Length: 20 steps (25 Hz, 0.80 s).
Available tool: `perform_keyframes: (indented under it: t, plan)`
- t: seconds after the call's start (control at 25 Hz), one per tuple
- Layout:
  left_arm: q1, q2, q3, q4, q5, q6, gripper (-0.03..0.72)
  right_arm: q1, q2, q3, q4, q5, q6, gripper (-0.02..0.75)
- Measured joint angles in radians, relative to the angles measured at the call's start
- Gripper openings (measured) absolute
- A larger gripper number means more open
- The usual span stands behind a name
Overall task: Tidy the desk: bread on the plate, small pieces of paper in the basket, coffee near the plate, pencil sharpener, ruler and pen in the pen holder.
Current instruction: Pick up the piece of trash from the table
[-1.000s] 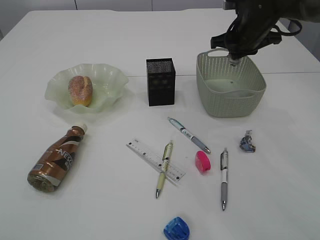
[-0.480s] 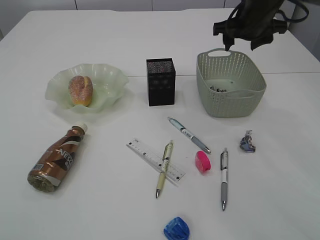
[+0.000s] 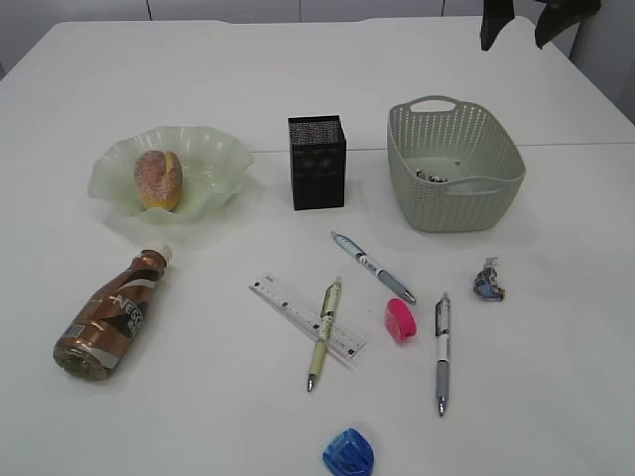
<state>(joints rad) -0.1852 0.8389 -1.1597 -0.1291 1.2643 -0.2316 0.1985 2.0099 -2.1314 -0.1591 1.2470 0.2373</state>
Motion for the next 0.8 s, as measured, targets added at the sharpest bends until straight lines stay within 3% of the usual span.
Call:
perform_keyframes:
  t: [0.2,0.52,0.8]
  plan:
    - [0.000,0.000,0.000,0.002,0.000,0.000,0.505,0.000,-0.104,0.130,0.111,0.002,-0.067,0.463]
    - [0.000,0.000,0.000,0.002,0.000,0.000,0.506,0.002,-0.355,0.545,0.115,-0.006,-0.117,0.462]
    - [0.000,0.000,0.000,0.000,0.000,0.000,0.506,0.002,-0.379,0.814,0.080,-0.227,-0.090,0.459]
